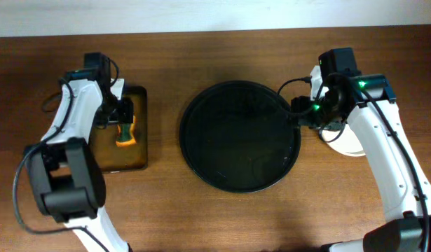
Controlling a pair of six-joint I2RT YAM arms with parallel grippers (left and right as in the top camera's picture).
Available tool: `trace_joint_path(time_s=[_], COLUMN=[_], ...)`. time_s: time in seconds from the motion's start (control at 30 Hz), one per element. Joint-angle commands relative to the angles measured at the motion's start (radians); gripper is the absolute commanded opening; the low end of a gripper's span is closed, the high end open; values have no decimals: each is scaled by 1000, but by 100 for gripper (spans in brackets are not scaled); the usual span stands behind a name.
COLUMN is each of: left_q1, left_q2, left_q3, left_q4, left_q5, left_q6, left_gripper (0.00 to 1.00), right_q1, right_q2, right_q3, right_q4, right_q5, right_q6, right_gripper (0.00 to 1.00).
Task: Clean dirty plates on tray and stack at the side
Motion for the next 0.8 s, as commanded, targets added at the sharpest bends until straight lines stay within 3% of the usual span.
trace_joint_path(time_s=[0.0,0.03,0.07,0.17,0.23,0.37,0.53,0.77], left_q1=[-36,-48,-64,-78,-75,-75,-75,-75], left_q2=[-156,-166,-172,-172,-172,-192,-428,-1017], left_q3=[32,32,32,32,32,21,-151,-526], left_q4=[-16,-26,-48,-144,-248,-423,-297,35], left_q5=[84,86,85,86,87,86,86,78], left_q6=[-3,-3,-4,-114,-166,-160,-141,-123], left_gripper=[59,63,98,99,99,99,99,99], right_q1=[6,6,6,6,6,5,5,5], right_q2=[2,7,19,58,68,42,-108,-604], right_q3=[12,12,12,12,10,5,-97,-445], right_q4=[70,100,131,97,39,-31,2,212], right_q5=[2,2,2,51,63,73,74,107], right_q6=[-8,-14,-47,-90,-89,-84,-84,-85], right_gripper=[79,82,83,100,99,99,99,99])
